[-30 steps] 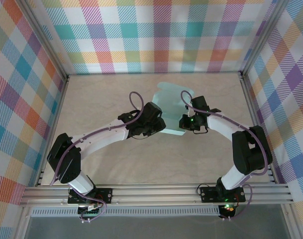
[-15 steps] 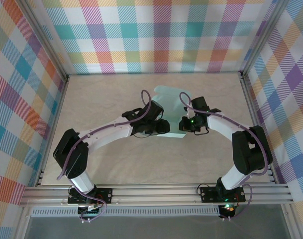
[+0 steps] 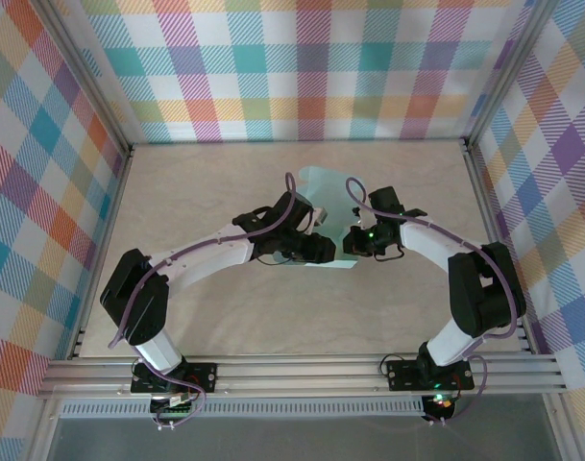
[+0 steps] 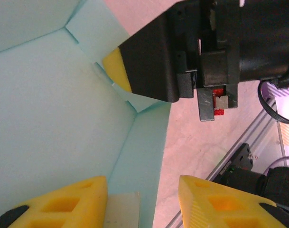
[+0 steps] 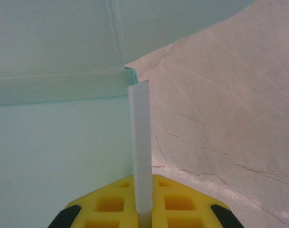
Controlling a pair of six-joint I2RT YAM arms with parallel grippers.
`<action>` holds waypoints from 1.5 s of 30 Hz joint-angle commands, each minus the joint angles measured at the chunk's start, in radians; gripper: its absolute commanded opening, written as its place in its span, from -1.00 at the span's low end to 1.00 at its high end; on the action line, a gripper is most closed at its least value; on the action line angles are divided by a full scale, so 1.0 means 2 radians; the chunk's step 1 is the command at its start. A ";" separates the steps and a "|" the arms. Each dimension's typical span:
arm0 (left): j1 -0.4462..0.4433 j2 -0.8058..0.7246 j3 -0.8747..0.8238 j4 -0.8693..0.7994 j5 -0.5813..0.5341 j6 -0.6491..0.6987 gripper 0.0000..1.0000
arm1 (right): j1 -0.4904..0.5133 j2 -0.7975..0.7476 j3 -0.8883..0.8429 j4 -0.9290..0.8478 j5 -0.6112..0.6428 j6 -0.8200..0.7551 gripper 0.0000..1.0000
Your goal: Fold the paper box
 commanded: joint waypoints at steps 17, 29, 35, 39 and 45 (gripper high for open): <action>0.011 -0.189 -0.045 -0.018 -0.222 0.022 0.41 | -0.010 -0.011 0.018 0.024 0.022 0.033 -1.00; 0.177 -0.346 -0.239 0.088 -0.172 -0.149 0.96 | -0.043 -0.040 -0.011 0.084 -0.058 0.073 -1.00; 0.204 -0.320 -0.271 0.157 -0.098 -0.202 0.76 | -0.049 -0.043 -0.012 0.085 -0.066 0.073 -1.00; 0.196 -0.271 -0.253 0.197 -0.041 -0.217 0.53 | -0.049 -0.044 -0.013 0.073 -0.040 0.063 -1.00; 0.153 -0.212 -0.204 0.206 -0.016 -0.217 0.29 | -0.048 -0.046 -0.013 0.055 0.002 0.048 -1.00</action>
